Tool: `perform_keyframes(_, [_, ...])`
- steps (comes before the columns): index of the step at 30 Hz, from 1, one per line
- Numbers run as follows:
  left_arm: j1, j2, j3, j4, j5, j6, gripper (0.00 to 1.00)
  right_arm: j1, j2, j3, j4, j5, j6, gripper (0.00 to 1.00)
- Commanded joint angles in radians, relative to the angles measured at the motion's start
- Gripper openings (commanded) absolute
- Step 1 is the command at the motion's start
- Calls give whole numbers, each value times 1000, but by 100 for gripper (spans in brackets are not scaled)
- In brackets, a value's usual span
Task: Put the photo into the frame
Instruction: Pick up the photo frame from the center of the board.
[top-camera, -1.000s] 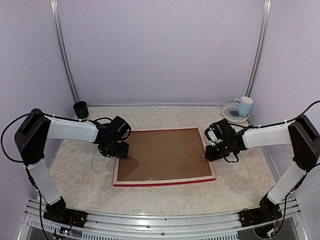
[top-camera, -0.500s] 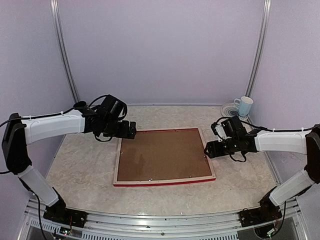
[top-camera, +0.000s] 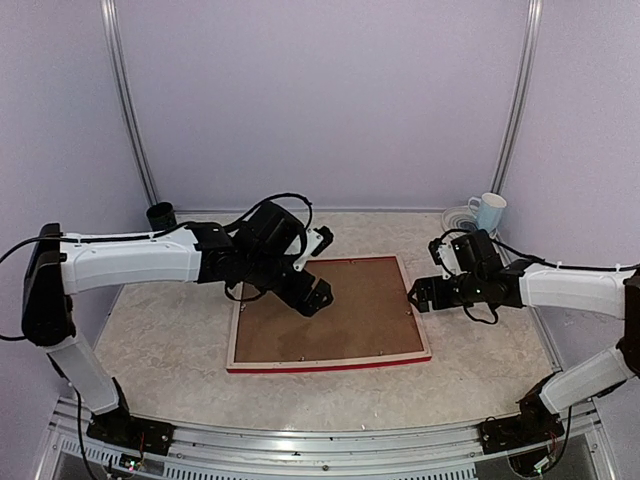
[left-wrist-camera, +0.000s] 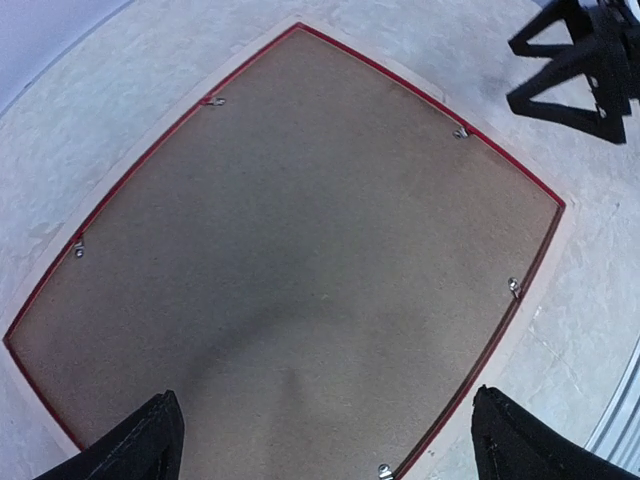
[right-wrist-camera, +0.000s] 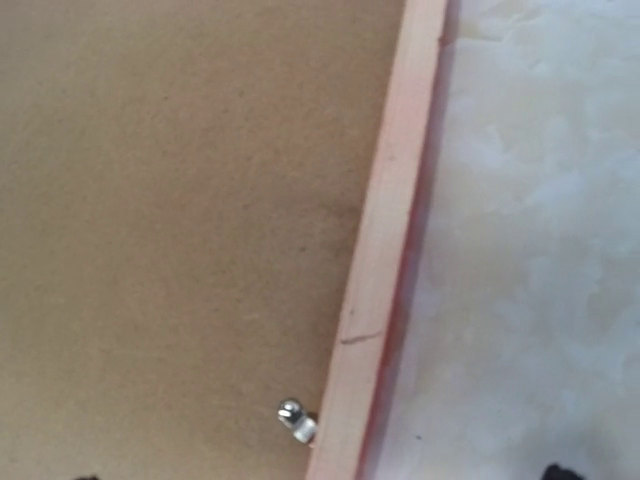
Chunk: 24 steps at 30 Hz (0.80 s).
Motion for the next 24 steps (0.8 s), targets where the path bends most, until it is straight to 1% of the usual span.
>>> perform_keyframes(1, [-75,78,35,-12,49,108,99,-19,-39,-21,19,50,9,96])
perform_keyframes(6, [-145,128,58,-8,58,132,96,-35,-70,-28,15,66,13,96])
perform_keyframes(8, [-162,147,58,-2,92,135,94,-38,-80,-29,6,63,18,96])
perform_keyframes(12, [-215,182,53,-16,68,162,91,-38,-103,-38,-24,46,49,95])
perform_keyframes(14, [-237,199,45,-22,24,170,89,-38,-124,-46,-38,34,65,95])
perform_keyframes(17, [-251,209,8,6,14,178,83,-37,-159,-56,-58,30,79,95])
perform_keyframes(21, [-251,214,-24,40,14,192,73,-37,-186,-51,-98,27,97,94])
perform_keyframes(24, [-251,224,-34,49,18,213,69,-37,-209,-52,-111,27,107,94])
